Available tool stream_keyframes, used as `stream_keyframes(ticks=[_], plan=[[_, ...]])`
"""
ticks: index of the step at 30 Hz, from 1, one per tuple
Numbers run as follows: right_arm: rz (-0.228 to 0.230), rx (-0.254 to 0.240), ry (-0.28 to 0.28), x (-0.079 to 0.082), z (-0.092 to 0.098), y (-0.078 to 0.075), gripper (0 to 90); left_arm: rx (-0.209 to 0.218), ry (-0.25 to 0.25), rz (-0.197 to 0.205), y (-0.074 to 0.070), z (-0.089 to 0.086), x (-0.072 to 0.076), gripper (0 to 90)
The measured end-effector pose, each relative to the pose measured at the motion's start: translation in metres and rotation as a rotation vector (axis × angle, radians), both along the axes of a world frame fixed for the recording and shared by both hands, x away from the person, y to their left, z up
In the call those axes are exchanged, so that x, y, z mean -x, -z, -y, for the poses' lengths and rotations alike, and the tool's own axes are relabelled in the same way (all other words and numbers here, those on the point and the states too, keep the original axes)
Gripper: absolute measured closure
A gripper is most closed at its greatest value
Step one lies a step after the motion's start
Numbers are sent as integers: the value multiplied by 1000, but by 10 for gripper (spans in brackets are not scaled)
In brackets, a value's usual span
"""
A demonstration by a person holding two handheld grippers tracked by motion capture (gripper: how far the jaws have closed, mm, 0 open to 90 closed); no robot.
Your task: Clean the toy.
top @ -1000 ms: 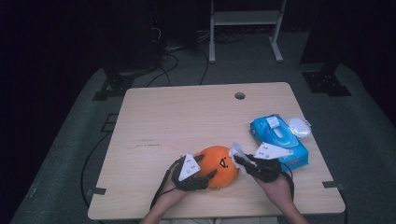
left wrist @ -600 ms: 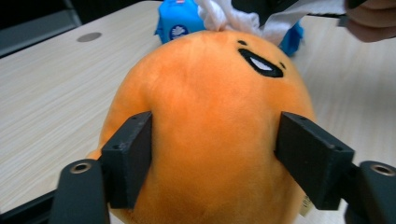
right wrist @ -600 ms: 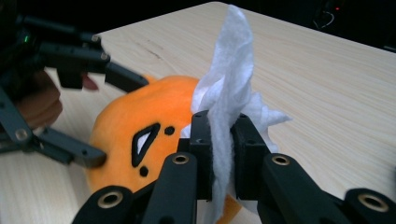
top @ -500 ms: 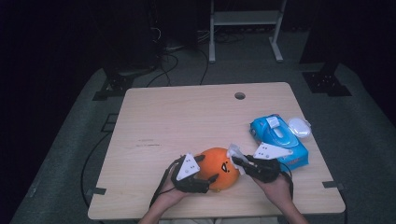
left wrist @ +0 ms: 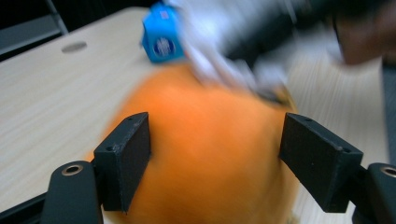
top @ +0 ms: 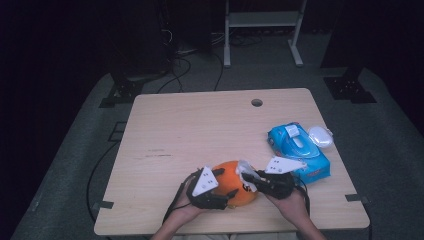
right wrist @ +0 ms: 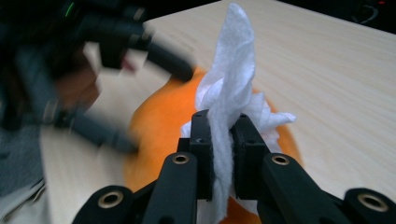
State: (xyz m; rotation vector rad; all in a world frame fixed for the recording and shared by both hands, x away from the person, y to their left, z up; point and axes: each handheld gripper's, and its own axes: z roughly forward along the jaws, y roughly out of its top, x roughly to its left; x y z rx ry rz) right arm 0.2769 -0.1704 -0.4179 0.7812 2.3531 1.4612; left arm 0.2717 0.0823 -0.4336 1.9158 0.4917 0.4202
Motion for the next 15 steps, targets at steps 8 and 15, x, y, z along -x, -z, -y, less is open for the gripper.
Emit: stream_keyframes(ticks=[8,15], plan=[[31,28,3,3,7,-5,799,-20,-27,-18,8,2,-3,240],[30,26,6,5,8,-5,800,-8,2,-10,3,-5,-5,197]])
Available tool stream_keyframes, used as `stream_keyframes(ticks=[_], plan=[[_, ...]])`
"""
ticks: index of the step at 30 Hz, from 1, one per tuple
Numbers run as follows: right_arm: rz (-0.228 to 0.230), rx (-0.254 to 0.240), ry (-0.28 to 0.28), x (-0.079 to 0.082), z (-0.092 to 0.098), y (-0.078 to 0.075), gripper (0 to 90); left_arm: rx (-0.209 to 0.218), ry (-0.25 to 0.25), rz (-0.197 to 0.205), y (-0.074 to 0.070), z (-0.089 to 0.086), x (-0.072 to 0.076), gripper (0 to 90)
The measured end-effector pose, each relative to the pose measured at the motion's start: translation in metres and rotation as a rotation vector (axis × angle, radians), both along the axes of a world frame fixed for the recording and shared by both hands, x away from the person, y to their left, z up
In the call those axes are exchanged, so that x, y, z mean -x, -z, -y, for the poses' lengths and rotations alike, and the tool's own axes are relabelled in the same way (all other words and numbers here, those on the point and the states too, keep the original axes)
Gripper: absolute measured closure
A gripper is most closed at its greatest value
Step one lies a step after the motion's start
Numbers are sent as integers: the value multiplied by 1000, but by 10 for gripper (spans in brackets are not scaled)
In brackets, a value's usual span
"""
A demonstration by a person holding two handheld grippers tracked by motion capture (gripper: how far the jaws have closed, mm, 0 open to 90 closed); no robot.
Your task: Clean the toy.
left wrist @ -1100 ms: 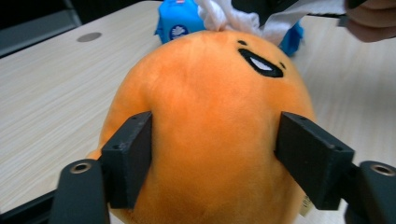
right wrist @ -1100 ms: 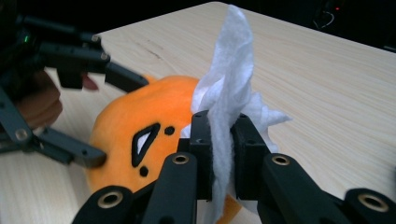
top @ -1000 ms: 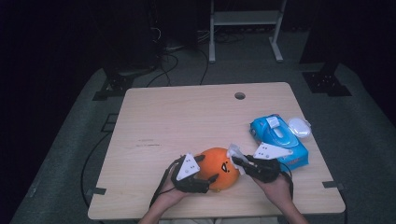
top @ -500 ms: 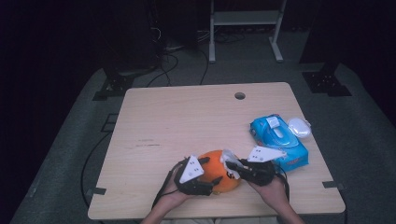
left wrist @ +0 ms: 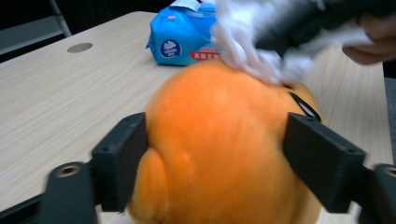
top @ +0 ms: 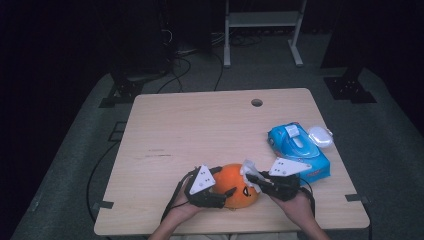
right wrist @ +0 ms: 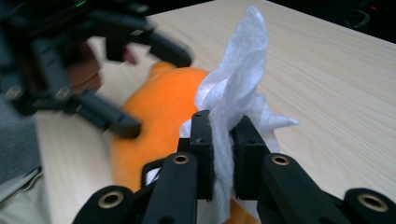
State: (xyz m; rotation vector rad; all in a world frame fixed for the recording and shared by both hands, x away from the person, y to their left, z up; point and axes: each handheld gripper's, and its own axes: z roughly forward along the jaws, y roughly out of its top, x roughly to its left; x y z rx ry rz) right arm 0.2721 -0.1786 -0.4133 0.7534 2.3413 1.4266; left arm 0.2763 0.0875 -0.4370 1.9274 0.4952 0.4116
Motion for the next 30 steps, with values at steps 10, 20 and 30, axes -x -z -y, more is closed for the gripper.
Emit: stream_keyframes(ticks=[10,20,30], plan=[[8,13,-77,2,-4,0,799,59,17,-167,11,-6,-13,223],[26,-51,43,-15,3,2,799,15,-148,118,3,7,3,447],[-15,-36,43,-17,9,13,802,64,-60,-79,1,-13,-3,168]])
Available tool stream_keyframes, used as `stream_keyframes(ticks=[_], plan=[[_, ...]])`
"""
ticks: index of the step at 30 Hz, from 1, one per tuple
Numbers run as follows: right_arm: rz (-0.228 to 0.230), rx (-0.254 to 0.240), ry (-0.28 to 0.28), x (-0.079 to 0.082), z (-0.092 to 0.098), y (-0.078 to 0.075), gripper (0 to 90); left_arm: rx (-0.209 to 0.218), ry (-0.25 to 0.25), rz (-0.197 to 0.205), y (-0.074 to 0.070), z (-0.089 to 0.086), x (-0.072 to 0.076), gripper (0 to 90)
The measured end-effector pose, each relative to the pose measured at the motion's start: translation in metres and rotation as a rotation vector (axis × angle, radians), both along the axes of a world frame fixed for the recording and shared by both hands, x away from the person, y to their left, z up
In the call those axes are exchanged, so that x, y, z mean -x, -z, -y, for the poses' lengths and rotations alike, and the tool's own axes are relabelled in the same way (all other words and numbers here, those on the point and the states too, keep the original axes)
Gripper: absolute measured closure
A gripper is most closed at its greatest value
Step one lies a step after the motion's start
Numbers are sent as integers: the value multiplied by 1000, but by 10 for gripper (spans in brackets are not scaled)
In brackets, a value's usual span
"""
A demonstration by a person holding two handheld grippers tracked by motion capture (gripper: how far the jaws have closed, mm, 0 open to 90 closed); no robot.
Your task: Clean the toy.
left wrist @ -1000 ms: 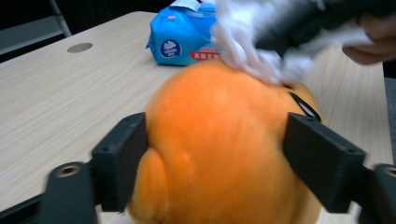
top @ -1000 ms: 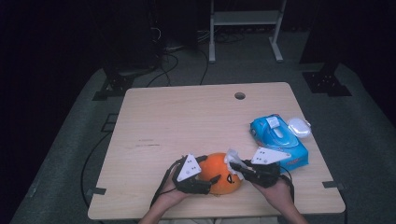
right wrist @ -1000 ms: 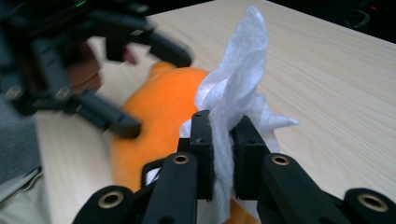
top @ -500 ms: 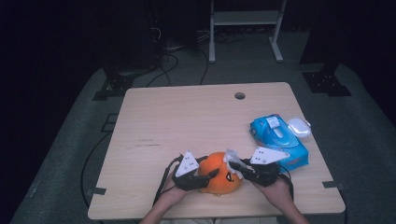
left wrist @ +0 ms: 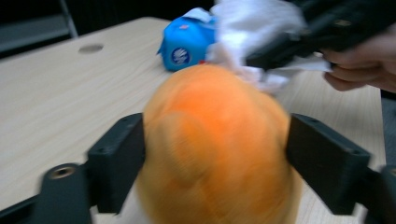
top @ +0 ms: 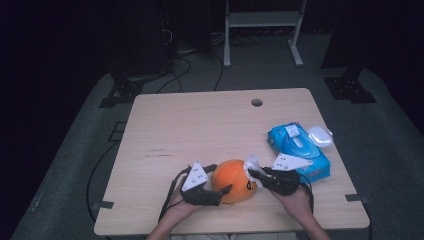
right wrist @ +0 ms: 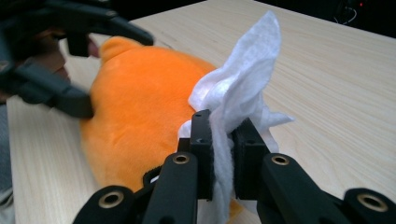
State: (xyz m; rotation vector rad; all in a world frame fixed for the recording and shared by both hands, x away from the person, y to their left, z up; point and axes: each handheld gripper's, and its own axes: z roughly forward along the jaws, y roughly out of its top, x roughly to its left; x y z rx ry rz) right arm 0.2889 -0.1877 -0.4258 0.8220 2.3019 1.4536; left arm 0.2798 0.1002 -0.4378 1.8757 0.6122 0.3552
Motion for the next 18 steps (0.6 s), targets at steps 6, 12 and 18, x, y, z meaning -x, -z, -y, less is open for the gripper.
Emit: stream_keyframes(ticks=[6,12,18], plan=[[47,18,-44,9,-11,-8,800,-38,13,-2,8,4,1,319],[46,-38,-10,8,-8,-15,802,-86,45,107,6,17,11,391],[119,8,-79,25,-34,-24,802,-89,81,129,6,20,17,363]])
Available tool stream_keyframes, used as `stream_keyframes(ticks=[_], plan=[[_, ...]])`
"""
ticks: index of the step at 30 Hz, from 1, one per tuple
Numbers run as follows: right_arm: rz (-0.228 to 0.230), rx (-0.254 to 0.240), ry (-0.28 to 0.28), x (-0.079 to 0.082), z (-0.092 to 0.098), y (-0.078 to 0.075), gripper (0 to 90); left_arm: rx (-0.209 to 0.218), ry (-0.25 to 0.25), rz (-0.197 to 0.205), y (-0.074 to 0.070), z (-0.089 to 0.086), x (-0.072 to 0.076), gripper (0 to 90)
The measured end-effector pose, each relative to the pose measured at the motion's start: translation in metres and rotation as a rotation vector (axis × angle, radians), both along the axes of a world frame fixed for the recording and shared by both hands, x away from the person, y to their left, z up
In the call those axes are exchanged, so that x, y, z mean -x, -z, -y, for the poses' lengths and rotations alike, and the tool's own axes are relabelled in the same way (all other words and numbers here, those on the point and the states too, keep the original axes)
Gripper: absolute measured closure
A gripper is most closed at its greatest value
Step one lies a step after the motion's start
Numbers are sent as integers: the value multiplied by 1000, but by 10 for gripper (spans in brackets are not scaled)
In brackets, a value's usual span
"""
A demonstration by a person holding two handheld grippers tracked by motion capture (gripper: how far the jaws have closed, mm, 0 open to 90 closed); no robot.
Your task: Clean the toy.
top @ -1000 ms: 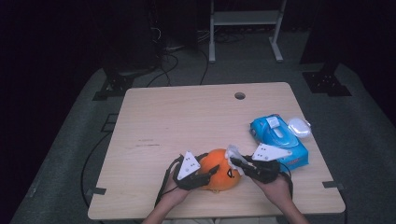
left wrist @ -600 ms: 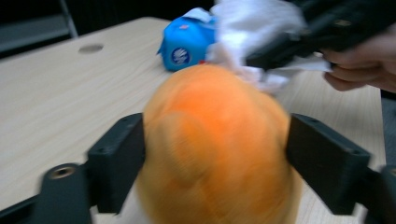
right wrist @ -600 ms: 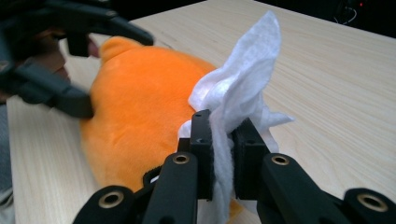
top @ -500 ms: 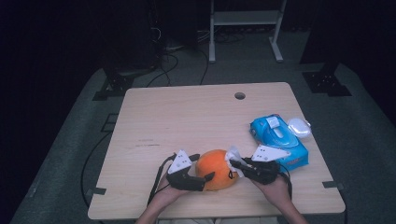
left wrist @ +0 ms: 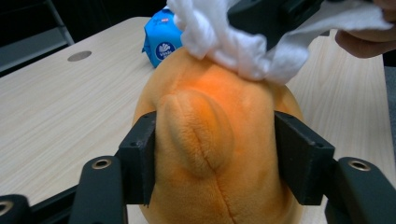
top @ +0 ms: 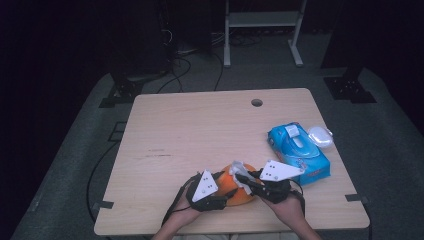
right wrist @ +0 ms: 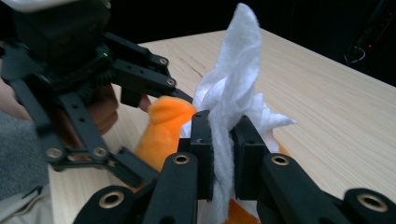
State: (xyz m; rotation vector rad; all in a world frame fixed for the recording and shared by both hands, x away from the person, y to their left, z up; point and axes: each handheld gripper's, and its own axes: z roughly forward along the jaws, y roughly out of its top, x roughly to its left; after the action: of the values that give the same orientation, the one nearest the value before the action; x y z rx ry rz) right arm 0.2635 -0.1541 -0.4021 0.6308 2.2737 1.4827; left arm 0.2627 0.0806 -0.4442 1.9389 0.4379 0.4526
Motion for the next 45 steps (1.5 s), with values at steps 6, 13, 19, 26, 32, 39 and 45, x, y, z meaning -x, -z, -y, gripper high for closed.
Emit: stream_keyframes(ticks=[6,13,19,26,32,39,45], plan=[[-28,-11,63,-8,10,5,803,51,10,-45,2,-1,-5,293],[35,39,-40,11,-21,2,802,22,1,-25,2,1,-3,323],[11,20,79,-4,3,3,802,37,-3,-33,3,1,-4,324],[33,23,35,3,-8,2,800,27,2,-40,3,-1,-5,328],[1,39,138,-12,17,8,799,34,6,-48,3,-3,-6,322],[5,22,55,-2,5,8,799,45,4,-92,-2,-9,-13,187],[-15,24,90,-11,15,8,799,25,-34,-97,-2,-11,-13,346]])
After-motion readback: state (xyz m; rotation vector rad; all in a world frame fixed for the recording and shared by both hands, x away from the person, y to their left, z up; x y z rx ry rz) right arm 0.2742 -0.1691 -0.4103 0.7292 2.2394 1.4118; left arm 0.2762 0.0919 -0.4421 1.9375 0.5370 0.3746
